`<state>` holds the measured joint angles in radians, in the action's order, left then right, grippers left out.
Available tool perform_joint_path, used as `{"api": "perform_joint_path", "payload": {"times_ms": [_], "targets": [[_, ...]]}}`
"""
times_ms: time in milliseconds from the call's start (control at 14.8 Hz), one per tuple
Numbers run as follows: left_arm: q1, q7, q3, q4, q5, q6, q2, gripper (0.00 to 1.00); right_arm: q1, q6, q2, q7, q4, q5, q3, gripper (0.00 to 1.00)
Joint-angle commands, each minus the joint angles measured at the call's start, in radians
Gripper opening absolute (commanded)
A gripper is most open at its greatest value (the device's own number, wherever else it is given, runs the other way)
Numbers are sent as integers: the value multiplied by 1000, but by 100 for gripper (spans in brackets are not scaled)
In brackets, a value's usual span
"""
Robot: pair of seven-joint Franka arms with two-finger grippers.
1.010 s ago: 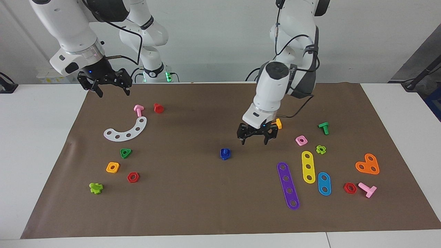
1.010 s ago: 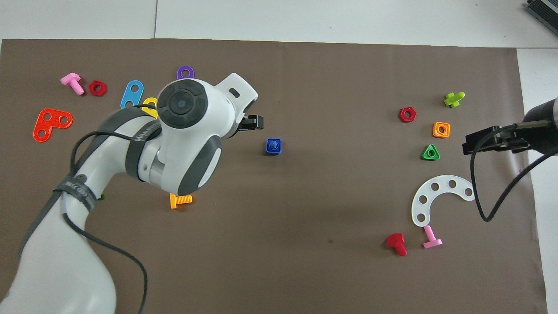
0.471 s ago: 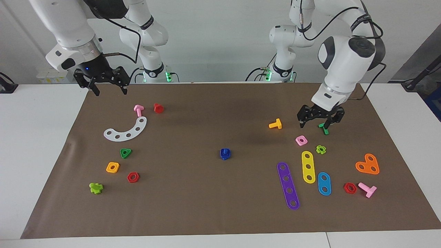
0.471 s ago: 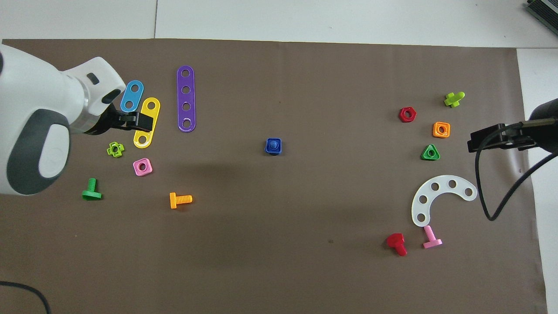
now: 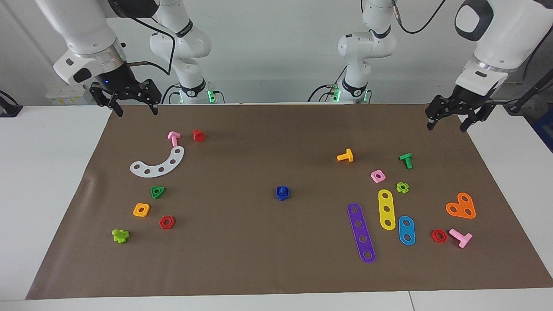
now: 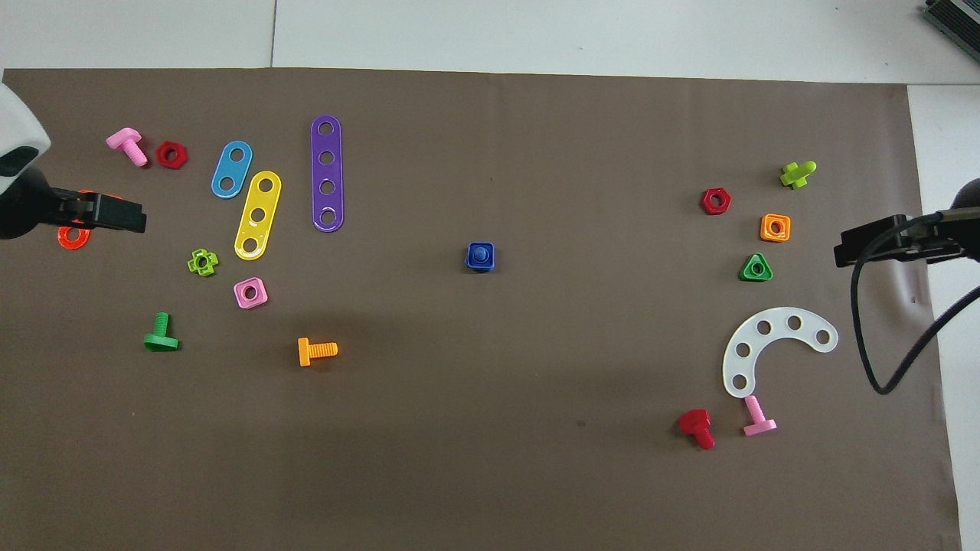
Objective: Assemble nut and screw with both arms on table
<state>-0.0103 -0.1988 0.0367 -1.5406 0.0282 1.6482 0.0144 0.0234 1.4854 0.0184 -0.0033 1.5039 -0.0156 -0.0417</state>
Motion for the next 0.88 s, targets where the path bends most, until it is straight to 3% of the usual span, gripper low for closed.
{"api": "perform_joint_path", "payload": {"times_ms": [0,269,808], "targets": [[-30,-36,-6,74,-1,-93,15,100,13,-11,8,-12,-10,11,-12,100],[-31,-25,-11,-38,4,-96,-65,100,13,-8,2,-9,6,9,-12,100],[-30,-22,-12,-47,4,-97,-68,100,13,-8,-5,-7,21,8,-12,100]]}}
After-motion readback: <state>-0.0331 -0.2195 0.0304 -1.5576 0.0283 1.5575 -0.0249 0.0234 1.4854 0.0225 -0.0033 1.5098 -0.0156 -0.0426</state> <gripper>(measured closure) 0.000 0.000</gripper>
